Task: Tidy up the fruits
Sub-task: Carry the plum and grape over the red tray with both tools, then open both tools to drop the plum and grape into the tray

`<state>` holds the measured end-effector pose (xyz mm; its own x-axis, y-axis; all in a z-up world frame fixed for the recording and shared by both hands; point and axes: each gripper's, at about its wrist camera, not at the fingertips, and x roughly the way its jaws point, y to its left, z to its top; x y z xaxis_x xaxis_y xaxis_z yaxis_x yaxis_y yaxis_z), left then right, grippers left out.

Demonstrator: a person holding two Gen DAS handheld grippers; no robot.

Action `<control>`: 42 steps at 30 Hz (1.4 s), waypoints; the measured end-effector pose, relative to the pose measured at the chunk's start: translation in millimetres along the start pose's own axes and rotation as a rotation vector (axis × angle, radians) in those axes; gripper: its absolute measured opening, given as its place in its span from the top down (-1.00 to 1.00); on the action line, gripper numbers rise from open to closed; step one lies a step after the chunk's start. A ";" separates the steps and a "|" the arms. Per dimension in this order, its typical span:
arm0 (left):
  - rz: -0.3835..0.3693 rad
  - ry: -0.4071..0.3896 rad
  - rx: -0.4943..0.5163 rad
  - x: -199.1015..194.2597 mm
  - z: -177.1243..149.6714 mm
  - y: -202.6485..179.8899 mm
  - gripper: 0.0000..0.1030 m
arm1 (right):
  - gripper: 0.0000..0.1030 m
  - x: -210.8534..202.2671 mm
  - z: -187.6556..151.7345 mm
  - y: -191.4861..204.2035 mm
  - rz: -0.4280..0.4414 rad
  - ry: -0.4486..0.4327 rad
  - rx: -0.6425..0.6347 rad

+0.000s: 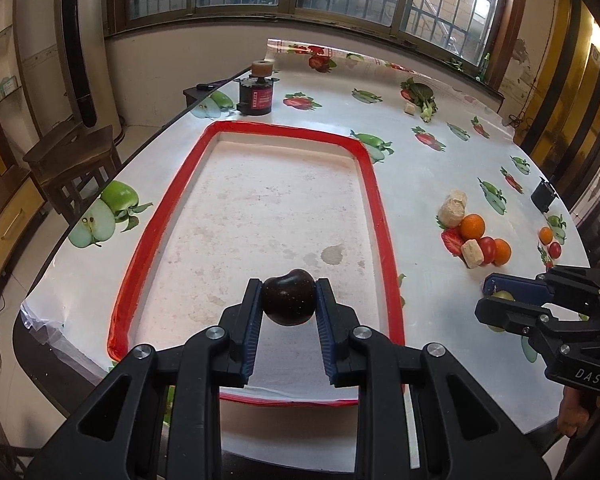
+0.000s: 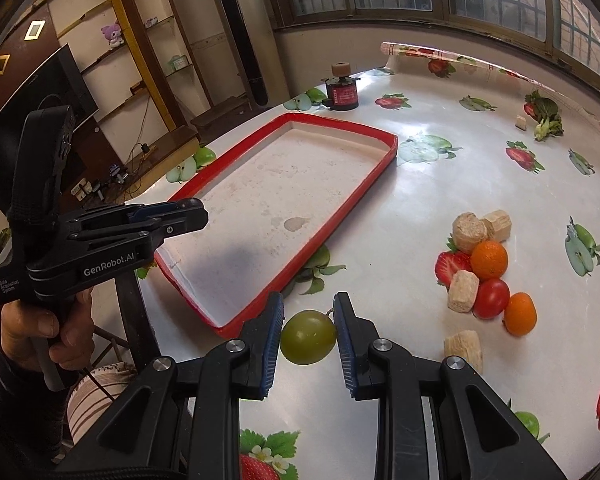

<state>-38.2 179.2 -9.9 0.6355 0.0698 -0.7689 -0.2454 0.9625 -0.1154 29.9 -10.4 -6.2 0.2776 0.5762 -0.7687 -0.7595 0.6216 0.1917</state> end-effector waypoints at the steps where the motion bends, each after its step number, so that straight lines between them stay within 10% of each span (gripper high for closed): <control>1: 0.004 0.002 -0.006 0.5 -0.2 3.4 0.55 | 0.49 2.4 3.3 1.9 0.010 -0.002 -0.003; 42: 0.094 0.139 -0.076 44.0 -16.3 44.0 0.52 | 0.34 125.9 65.0 22.1 0.113 0.123 -0.033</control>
<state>-32.9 220.3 -59.0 0.5012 0.1165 -0.8575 -0.3566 0.9307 -0.0820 86.3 110.3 -59.0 0.1168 0.5713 -0.8124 -0.8013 0.5375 0.2628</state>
